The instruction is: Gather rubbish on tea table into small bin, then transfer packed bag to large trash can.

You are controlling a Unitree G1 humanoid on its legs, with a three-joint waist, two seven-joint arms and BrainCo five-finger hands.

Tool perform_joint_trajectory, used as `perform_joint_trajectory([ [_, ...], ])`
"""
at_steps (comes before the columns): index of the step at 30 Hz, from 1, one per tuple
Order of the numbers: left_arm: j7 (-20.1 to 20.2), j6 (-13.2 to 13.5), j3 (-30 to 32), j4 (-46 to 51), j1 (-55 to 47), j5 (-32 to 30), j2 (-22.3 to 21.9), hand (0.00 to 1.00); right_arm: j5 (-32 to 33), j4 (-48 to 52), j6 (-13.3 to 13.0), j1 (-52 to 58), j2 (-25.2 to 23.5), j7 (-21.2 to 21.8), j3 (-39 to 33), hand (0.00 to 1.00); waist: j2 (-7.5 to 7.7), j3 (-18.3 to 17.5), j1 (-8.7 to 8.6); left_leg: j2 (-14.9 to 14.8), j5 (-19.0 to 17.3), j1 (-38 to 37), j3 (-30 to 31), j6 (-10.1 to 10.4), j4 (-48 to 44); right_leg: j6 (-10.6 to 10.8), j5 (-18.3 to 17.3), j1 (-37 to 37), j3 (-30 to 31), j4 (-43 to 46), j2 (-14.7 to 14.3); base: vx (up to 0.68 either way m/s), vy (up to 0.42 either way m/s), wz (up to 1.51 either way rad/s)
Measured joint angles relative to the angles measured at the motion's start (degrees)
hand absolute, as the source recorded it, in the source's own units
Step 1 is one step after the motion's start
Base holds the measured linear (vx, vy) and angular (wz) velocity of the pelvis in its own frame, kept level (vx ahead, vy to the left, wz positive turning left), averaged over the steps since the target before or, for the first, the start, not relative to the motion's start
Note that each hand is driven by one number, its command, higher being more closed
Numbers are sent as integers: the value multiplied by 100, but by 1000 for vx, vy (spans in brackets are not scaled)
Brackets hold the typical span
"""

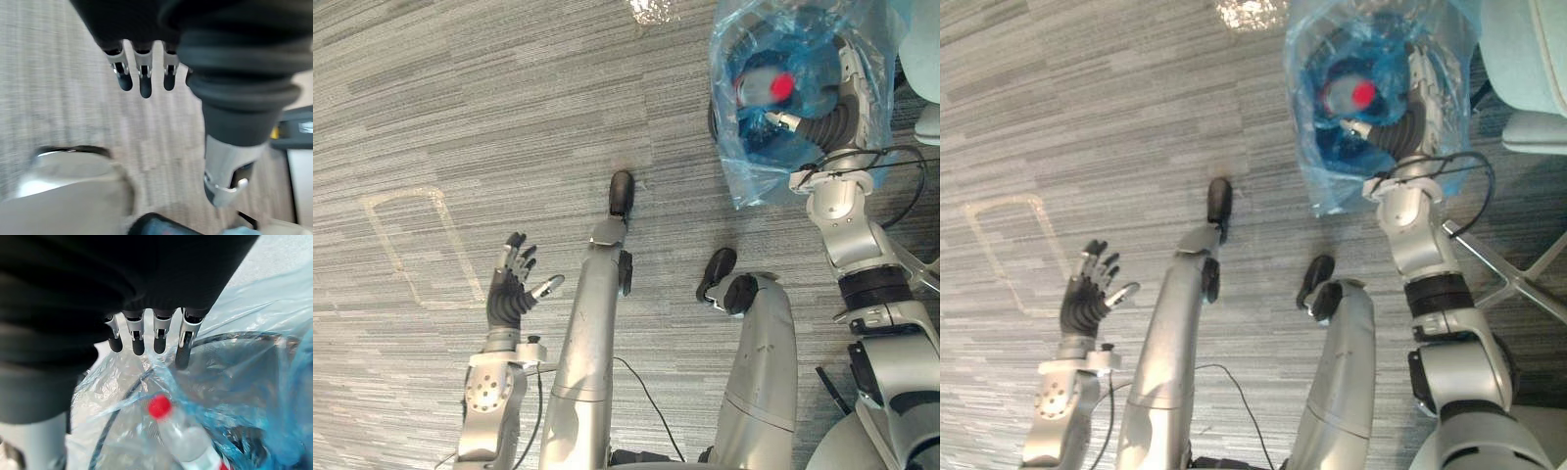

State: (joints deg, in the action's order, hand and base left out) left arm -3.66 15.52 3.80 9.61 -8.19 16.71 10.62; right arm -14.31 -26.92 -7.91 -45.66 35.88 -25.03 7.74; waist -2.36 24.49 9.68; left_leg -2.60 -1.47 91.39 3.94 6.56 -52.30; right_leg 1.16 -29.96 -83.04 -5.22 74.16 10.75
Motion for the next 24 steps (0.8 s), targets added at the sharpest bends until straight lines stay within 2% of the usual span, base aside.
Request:
perform_joint_trajectory([
  [2, -244, -8, -107, -852, 678, -102, -50, 0, -154, 7, 16, 1, -99, -18, 140, 0, -26, -27, -3, -52, 15, -32, -5, 12, 7, -27, 27, 48, -15, -47, -50, -24, 19, -15],
  [4, -514, -251, -374, -2007, 1735, -683, -138, 0, -364, 112, 18, 33, -502, -89, 264, 0, 23, -80, -100, -85, 30, -75, 4, 20, 13, -29, 29, 98, -16, -53, -92, -36, 18, -11],
  [5, -568, -278, -245, -2613, 2165, -951, -253, 0, -383, 128, 18, 46, -707, -119, 379, 0, 74, -144, -180, -99, 21, -83, 9, 11, 31, -36, 41, 108, -30, -80, -127, -37, 18, -7],
  [6, -644, -253, -192, -2839, 2326, -1060, -240, 0, -398, 127, 18, 70, -751, -128, 417, 0, 105, -170, -194, -125, 11, -93, 6, -5, 40, -40, 50, 111, -27, -98, -153, -41, 10, -20],
  [7, -839, -230, -23, -3495, 2750, -1280, -216, 0, -527, 126, 34, 75, -868, -197, 425, 0, 141, -183, -217, -201, 16, -175, 0, 1, 58, -65, 107, 169, -32, -168, -215, -27, 0, -24],
  [8, -919, -351, 99, -4016, 3028, -1291, -211, 0, -612, 130, 34, 60, -950, -267, 424, 0, 146, -184, -255, -239, 62, -256, -7, 62, 102, -84, 161, 245, -30, -232, -259, -27, 0, -26],
  [10, -1005, -493, 144, -4470, 3188, -1321, -43, 0, -608, 137, 35, 89, -1088, -343, 424, 0, 183, -200, -339, -302, 96, -413, -27, 59, 198, -80, 230, 369, -15, -348, -323, -18, 4, -23],
  [15, -1031, -527, 198, -4742, 3222, -1315, 80, 0, -599, 306, 65, 399, -1108, -428, 261, 0, 294, -178, -375, -421, 173, -754, -30, 57, 527, -106, 383, 652, -37, -667, -461, -18, 1, -12],
  [17, -1098, -538, 199, -4770, 3226, -1304, 93, 0, -600, 370, 63, 398, -1107, -432, 231, 0, 298, -175, -379, -452, 211, -794, -18, 65, 600, -132, 423, 690, -72, -730, -484, -17, -4, -4],
  [24, -1251, -518, 200, -4746, 3255, -1191, 167, 0, -661, 358, 70, 325, -1090, -442, 161, 0, 461, -85, -378, -493, 387, -891, -19, 85, 893, -160, 560, 703, -86, -932, -540, -8, -4, -2],
])
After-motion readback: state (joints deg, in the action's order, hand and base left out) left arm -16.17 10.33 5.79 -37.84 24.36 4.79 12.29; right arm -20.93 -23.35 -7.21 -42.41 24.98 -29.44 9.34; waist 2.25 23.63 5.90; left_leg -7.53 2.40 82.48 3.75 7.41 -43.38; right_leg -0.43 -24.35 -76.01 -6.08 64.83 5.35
